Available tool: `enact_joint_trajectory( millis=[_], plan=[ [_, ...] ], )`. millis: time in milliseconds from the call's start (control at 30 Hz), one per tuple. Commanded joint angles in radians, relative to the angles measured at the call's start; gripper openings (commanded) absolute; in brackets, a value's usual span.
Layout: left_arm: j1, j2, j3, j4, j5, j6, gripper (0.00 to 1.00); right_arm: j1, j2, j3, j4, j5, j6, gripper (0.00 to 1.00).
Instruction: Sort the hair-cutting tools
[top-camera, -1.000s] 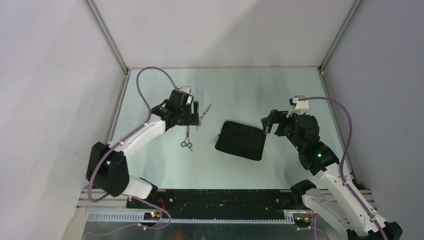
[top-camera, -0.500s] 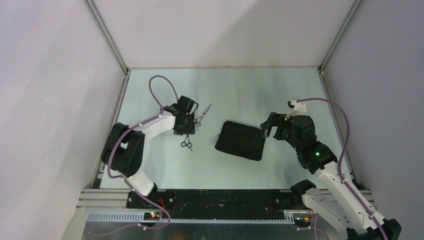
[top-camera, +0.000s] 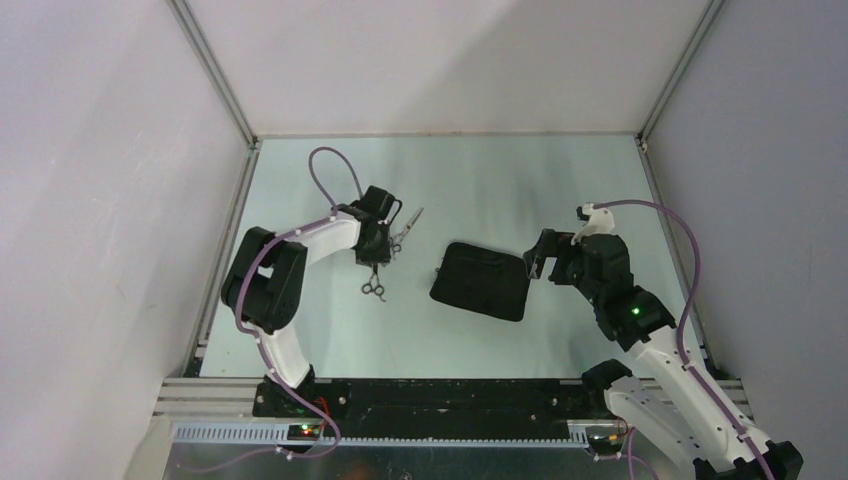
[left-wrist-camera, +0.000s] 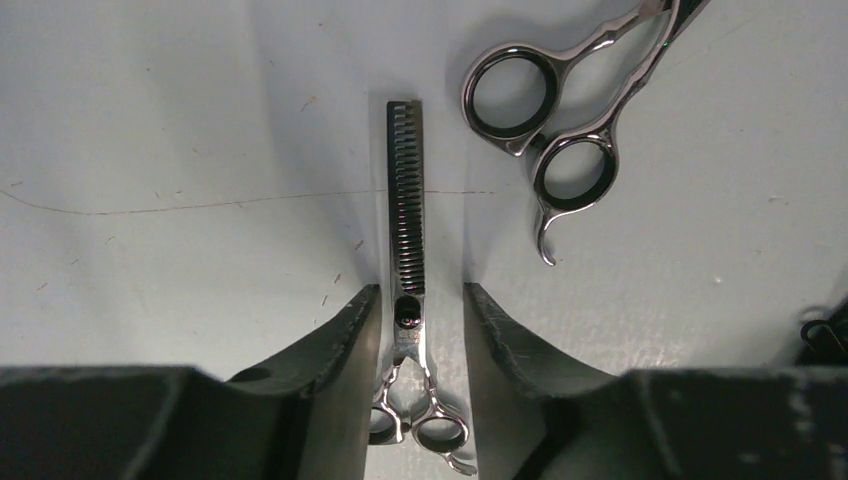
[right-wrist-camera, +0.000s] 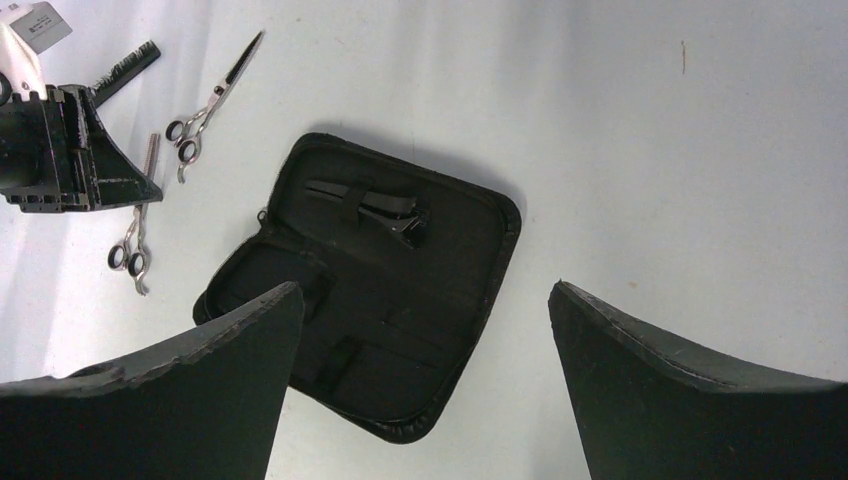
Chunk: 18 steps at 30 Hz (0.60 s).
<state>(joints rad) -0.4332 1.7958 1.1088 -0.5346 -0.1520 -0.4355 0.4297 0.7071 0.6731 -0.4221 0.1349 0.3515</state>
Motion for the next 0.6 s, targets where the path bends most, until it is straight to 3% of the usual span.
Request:
enact_joint_trajectory(
  millis=[0, 100, 300, 433, 567],
  plan=[
    [0.005, 0.04, -0.003, -0.003, 0.017, 0.006, 0.36, -0.004, -0.006, 0.0, 0.004, 0.015, 0.009, 0.97],
    [0.005, 0.026, -0.019, -0.005, 0.029, 0.007, 0.22, -0.003, 0.001, -0.001, 0.003, 0.01, 0.008, 0.96],
    [0.004, -0.066, -0.06, -0.002, 0.042, 0.018, 0.03, -0.003, 0.03, 0.0, 0.011, -0.069, 0.007, 0.94],
    [0.004, -0.133, -0.077, -0.005, 0.045, 0.032, 0.0, 0.023, 0.068, 0.0, 0.038, -0.148, 0.01, 0.9],
    [0.003, -0.205, -0.082, -0.016, 0.048, 0.076, 0.0, 0.124, 0.124, 0.0, 0.062, -0.151, 0.016, 0.87]
  ],
)
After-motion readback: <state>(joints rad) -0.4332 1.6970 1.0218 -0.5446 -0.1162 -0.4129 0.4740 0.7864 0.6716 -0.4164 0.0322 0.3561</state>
